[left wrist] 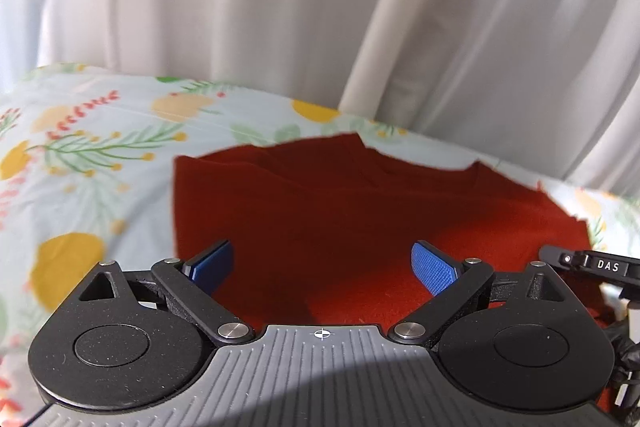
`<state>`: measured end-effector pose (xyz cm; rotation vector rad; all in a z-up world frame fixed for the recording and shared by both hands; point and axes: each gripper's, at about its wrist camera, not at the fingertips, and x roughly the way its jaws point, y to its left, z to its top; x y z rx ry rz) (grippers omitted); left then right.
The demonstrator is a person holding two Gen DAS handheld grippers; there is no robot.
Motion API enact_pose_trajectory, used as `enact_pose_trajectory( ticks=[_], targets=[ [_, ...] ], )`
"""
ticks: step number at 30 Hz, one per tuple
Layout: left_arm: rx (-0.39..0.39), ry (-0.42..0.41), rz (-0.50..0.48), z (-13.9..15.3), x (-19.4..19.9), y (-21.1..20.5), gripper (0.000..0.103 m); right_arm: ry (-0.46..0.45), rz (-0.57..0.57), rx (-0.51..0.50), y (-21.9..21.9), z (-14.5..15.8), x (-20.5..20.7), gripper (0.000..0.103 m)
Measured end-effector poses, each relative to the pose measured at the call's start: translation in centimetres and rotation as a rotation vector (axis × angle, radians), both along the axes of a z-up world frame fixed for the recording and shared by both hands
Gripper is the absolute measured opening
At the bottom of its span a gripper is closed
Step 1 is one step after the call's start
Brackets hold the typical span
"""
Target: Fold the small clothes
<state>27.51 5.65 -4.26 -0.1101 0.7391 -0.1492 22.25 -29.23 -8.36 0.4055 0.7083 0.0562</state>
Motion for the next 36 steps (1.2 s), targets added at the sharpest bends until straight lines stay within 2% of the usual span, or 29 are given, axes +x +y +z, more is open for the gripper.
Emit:
enact_pose_trajectory(
  ticks=[3, 6, 11, 15, 20, 25, 29, 31, 33, 36],
  targets=[
    [0.065, 0.001, 0.007, -1.7, 1.9, -1.4, 0.099, -0.044, 0.028, -0.266, 2.0, -0.4, 1.1, 0.007],
    [0.102, 0.036, 0.026, -3.4, 3.1, -1.5, 0.099, -0.071, -0.036, -0.472, 1.8, -1.1, 2.0, 0.007],
    [0.156, 0.003, -0.005, -3.9, 2.8, -1.9, 0.103, -0.050, -0.028, -0.410, 0.3, -0.4, 1.9, 0.007],
    [0.149, -0.009, -0.009, -4.0, 2.7, -1.8, 0.103, -0.046, 0.037, -0.306, 1.3, 0.0, -0.2, 0.013],
    [0.143, -0.021, -0.018, -4.1, 2.7, -1.7, 0.103, -0.075, 0.091, -0.442, 2.8, -1.1, -0.9, 0.013],
    [0.141, -0.037, -0.034, -4.3, 2.6, -1.7, 0.103, -0.112, 0.118, -0.513, 3.3, -1.4, -1.4, 0.013],
    [0.138, -0.065, -0.068, -4.4, 2.1, -1.4, 0.103, -0.105, 0.126, -0.526, 3.3, -1.2, -1.8, 0.015],
    [0.136, -0.066, -0.083, -4.4, 1.9, -1.2, 0.103, -0.086, 0.127, -0.551, 3.4, -0.8, -1.9, 0.020],
    [0.147, -0.057, -0.089, -4.1, 1.5, -1.2, 0.103, -0.066, 0.110, -0.564, 3.2, -0.5, -2.2, 0.033],
    [0.124, -0.026, -0.067, -3.1, 0.7, -1.0, 0.103, -0.028, 0.076, -0.532, 2.4, 0.2, -3.1, 0.038]
  ],
)
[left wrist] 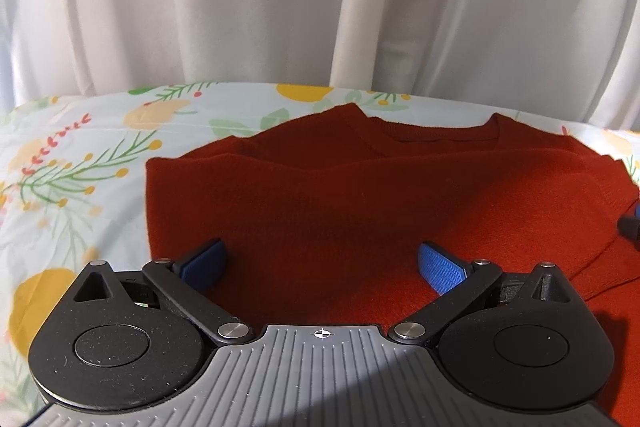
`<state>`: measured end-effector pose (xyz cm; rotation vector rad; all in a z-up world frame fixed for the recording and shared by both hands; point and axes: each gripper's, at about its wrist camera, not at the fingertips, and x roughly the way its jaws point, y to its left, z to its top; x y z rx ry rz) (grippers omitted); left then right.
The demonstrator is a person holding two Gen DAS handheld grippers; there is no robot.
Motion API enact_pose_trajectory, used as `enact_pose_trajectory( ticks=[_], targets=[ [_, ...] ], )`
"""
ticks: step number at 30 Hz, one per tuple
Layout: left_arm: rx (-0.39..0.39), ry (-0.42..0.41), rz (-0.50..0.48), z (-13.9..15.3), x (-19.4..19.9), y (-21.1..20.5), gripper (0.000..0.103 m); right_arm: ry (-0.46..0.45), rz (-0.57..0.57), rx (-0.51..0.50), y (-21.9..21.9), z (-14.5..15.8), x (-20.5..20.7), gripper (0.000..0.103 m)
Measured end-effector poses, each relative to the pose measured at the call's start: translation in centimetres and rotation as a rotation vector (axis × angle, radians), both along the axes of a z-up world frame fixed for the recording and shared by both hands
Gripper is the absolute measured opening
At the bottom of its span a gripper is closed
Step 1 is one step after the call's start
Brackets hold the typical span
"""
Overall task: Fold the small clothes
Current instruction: 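Grasp the cardigan edge with the right gripper and fold it lengthwise toward the buttons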
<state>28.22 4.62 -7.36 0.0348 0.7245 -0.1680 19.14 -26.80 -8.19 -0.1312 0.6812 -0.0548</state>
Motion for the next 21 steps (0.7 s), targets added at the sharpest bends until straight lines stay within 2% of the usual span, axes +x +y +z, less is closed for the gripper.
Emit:
enact_pose_trajectory(
  ticks=[1, 2, 3, 5, 7, 10, 13, 15, 19, 20, 21],
  targets=[
    [-0.021, 0.009, 0.005, 0.3, -0.5, 0.2, 0.103, 0.029, -0.025, 0.035, -0.4, 0.2, -0.2, 0.037],
    [-0.053, 0.015, -0.003, 0.6, -1.1, 0.5, 0.103, 0.051, -0.053, 0.113, -1.1, 0.4, -0.6, 0.038],
    [-0.078, 0.020, -0.008, 0.9, -1.7, 0.7, 0.103, 0.050, -0.066, 0.222, -1.9, 0.7, -1.2, 0.038],
    [-0.098, 0.034, 0.000, 1.3, -2.9, 0.9, 0.103, 0.060, -0.079, 0.504, -3.9, 0.7, -2.0, 0.037],
    [-0.107, 0.043, 0.008, 1.5, -4.0, 1.0, 0.103, 0.067, -0.132, 0.711, -5.4, 0.1, -2.0, 0.037],
    [-0.129, 0.049, 0.040, 1.9, -5.8, 1.3, 0.103, 0.076, -0.232, 0.899, -7.0, -1.4, -1.2, 0.035],
    [-0.164, 0.072, 0.082, 2.3, -7.3, 2.1, 0.103, 0.072, -0.278, 0.985, -7.3, -2.6, -0.2, 0.024],
    [-0.172, 0.070, 0.102, 2.8, -8.4, 2.8, 0.103, 0.087, -0.284, 1.006, -7.1, -3.1, 0.4, 0.004],
    [-0.173, 0.050, 0.123, 4.2, -10.5, 4.7, 0.103, 0.048, -0.215, 1.069, -7.5, -2.7, -0.3, 0.003],
    [-0.168, 0.051, 0.135, 4.4, -11.0, 5.1, 0.103, 0.057, -0.229, 1.019, -7.5, -2.5, -0.5, 0.003],
    [-0.162, 0.057, 0.150, 4.4, -11.5, 5.5, 0.103, 0.081, -0.254, 0.925, -7.4, -2.3, -0.5, 0.000]
  ],
)
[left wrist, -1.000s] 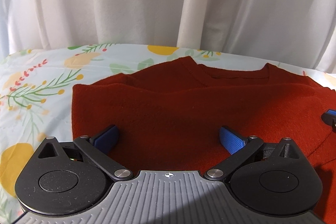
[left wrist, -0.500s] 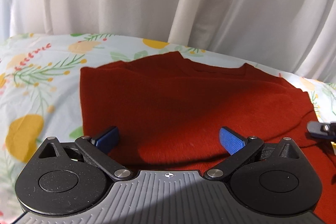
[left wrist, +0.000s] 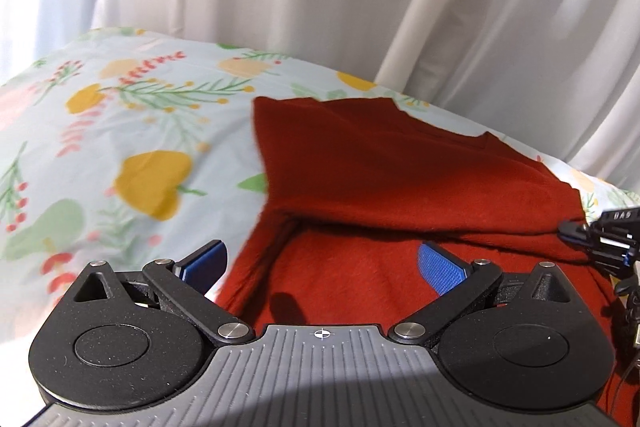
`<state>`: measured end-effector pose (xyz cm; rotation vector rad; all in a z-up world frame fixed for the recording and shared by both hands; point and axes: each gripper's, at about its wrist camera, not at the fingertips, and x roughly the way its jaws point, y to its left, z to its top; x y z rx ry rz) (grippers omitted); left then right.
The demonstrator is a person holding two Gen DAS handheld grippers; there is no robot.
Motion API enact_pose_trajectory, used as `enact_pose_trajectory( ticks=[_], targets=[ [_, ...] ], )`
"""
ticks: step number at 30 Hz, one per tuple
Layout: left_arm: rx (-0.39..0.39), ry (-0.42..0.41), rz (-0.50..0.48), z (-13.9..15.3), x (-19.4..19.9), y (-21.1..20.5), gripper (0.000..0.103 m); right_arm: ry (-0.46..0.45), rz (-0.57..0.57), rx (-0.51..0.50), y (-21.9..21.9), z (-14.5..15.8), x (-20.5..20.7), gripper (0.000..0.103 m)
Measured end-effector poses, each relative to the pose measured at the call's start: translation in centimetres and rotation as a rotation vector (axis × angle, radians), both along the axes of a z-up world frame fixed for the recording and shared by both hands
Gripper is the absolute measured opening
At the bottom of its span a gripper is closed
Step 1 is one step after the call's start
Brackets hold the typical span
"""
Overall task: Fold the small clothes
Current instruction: 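Grasp the cardigan edge with the right gripper and fold it lengthwise toward the buttons, then grasp the cardigan hem with both grippers and lift it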
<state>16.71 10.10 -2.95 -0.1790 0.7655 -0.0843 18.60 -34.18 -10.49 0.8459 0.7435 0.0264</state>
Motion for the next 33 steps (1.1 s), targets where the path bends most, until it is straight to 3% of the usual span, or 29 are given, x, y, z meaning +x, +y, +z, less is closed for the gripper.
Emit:
enact_pose_trajectory(
  ticks=[2, 4, 5, 7, 8, 9, 12, 18, 21, 24, 27, 31, 33],
  targets=[
    [0.001, 0.035, 0.011, 0.0, -1.0, 0.6, 0.103, 0.019, 0.011, -0.195, 0.8, 1.1, -0.2, 0.000],
    [-0.010, 0.079, -0.001, 0.1, -2.2, 1.2, 0.103, 0.029, 0.029, -0.250, 1.3, 2.5, -1.0, 0.005],
    [-0.019, 0.095, -0.008, 0.2, -3.0, 1.6, 0.103, -0.012, 0.067, -0.244, 1.5, 3.3, -2.0, 0.006],
    [-0.051, 0.125, -0.023, 0.3, -5.0, 2.6, 0.103, -0.084, 0.167, -0.265, 1.9, 5.1, -5.3, 0.030],
    [-0.068, 0.142, -0.025, 0.3, -6.2, 3.2, 0.103, -0.108, 0.208, -0.279, 2.1, 5.6, -7.2, 0.050],
    [-0.078, 0.160, -0.022, 0.2, -7.2, 3.7, 0.103, -0.127, 0.254, -0.287, 2.4, 6.1, -9.4, 0.061],
    [-0.083, 0.221, -0.004, -0.2, -10.5, 4.8, 0.103, -0.062, 0.320, -0.310, 2.5, 6.0, -16.3, 0.062],
    [-0.197, 0.305, -0.048, -0.3, -14.1, 6.1, 0.099, 0.116, 0.206, -0.236, 0.7, 5.0, -25.2, 0.061],
    [-0.201, 0.351, -0.073, -0.9, -14.3, 5.9, 0.080, 0.123, 0.222, -0.251, 0.6, 4.8, -26.5, 0.055],
    [-0.214, 0.373, -0.095, -1.4, -14.6, 5.9, 0.076, 0.142, 0.215, -0.236, 0.1, 4.3, -27.1, 0.041],
    [-0.203, 0.386, -0.105, -1.6, -15.0, 6.1, 0.062, 0.169, 0.192, -0.233, -0.2, 3.9, -27.4, 0.036],
    [-0.229, 0.406, -0.113, -1.6, -15.3, 6.7, 0.060, 0.176, 0.201, -0.250, -0.2, 4.0, -28.0, 0.036],
    [-0.232, 0.407, -0.121, -1.6, -15.4, 6.8, 0.050, 0.185, 0.221, -0.237, 0.1, 3.7, -27.8, 0.036]
  ],
)
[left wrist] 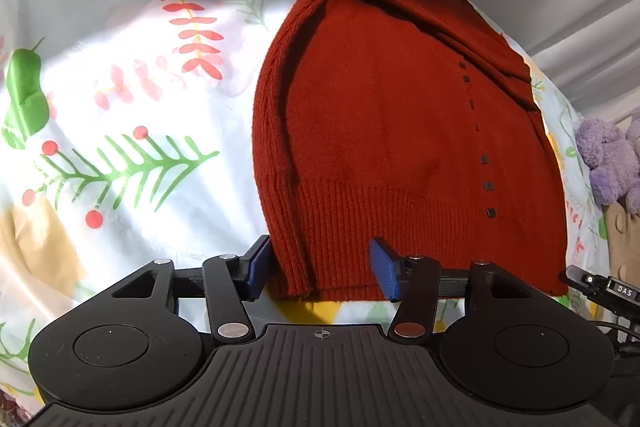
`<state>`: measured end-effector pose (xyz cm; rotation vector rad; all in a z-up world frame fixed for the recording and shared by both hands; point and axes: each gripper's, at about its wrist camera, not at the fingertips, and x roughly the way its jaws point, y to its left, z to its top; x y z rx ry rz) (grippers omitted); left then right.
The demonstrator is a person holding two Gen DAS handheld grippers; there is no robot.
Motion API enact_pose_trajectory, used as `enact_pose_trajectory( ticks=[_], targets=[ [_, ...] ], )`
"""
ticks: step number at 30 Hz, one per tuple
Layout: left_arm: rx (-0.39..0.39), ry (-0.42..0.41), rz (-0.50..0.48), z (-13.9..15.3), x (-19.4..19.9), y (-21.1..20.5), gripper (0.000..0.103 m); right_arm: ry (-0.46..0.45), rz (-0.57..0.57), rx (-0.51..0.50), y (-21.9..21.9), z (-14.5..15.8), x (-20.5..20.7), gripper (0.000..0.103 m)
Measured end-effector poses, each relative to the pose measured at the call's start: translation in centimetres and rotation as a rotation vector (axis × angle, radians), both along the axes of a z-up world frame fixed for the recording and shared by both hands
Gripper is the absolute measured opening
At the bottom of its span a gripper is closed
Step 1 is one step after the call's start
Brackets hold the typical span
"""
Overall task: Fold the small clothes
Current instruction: 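Grasp the cardigan hem with both grippers and lift it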
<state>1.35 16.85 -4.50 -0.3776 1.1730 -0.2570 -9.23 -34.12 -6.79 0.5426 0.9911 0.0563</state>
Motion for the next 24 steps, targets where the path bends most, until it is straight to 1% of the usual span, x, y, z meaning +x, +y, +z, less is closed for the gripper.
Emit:
enact_pose_trajectory(
  ticks=[1, 2, 3, 4, 5, 6, 8, 9, 11, 13, 16, 18, 19, 21, 24],
  targets=[
    [-0.005, -0.001, -0.008, 0.0, 0.0, 0.0, 0.046, 0.005, 0.011, -0.002, 0.2, -0.1, 0.1, 0.035],
    [-0.006, 0.000, -0.012, -0.1, 0.0, -0.1, 0.040, 0.009, 0.019, -0.005, 0.4, -0.2, 0.2, 0.034],
    [-0.001, 0.004, -0.015, -0.2, 0.0, -0.1, 0.034, 0.016, 0.021, -0.005, 0.5, -0.4, 0.4, 0.028],
    [0.007, 0.003, -0.017, -0.3, 0.0, -0.2, 0.032, 0.025, 0.022, -0.002, 0.6, -0.5, 0.5, 0.024],
    [0.014, 0.004, -0.019, -0.3, 0.0, -0.1, 0.028, 0.034, 0.022, 0.003, 0.7, -0.7, 0.6, 0.016],
    [0.017, 0.008, -0.020, -0.4, -0.1, 0.0, 0.022, 0.044, 0.020, 0.008, 0.7, -0.9, 0.6, 0.010],
    [0.020, 0.022, -0.012, -0.5, 0.0, 0.3, 0.011, 0.055, 0.018, 0.019, 0.7, -1.2, 0.6, 0.006],
    [0.018, 0.024, -0.007, -0.6, 0.1, 0.4, 0.008, 0.056, 0.015, 0.020, 0.7, -1.3, 0.6, 0.005],
    [-0.010, 0.011, 0.006, -0.2, 0.1, 0.7, 0.008, 0.057, -0.003, 0.064, 0.3, -1.4, 0.6, 0.004],
    [-0.065, -0.023, 0.025, 0.9, 0.3, 1.1, 0.007, 0.038, -0.029, 0.153, -0.5, -1.3, 0.5, 0.004],
    [-0.163, -0.118, 0.077, 3.6, 1.4, 1.8, 0.007, -0.020, -0.080, 0.285, -1.8, -0.6, 0.8, 0.004],
    [-0.215, -0.179, 0.105, 5.3, 2.9, 2.1, 0.007, -0.077, -0.114, 0.338, -2.6, 0.2, 1.4, 0.004],
    [-0.226, -0.203, 0.111, 6.0, 3.7, 2.2, 0.007, -0.102, -0.131, 0.359, -3.0, 0.6, 2.0, 0.004],
    [-0.217, -0.240, 0.113, 7.0, 5.6, 1.9, 0.007, -0.151, -0.151, 0.372, -3.5, 1.5, 3.2, 0.004],
    [-0.186, -0.283, 0.102, 7.7, 8.4, 1.1, 0.007, -0.224, -0.144, 0.345, -3.6, 3.0, 5.9, 0.004]
  ],
)
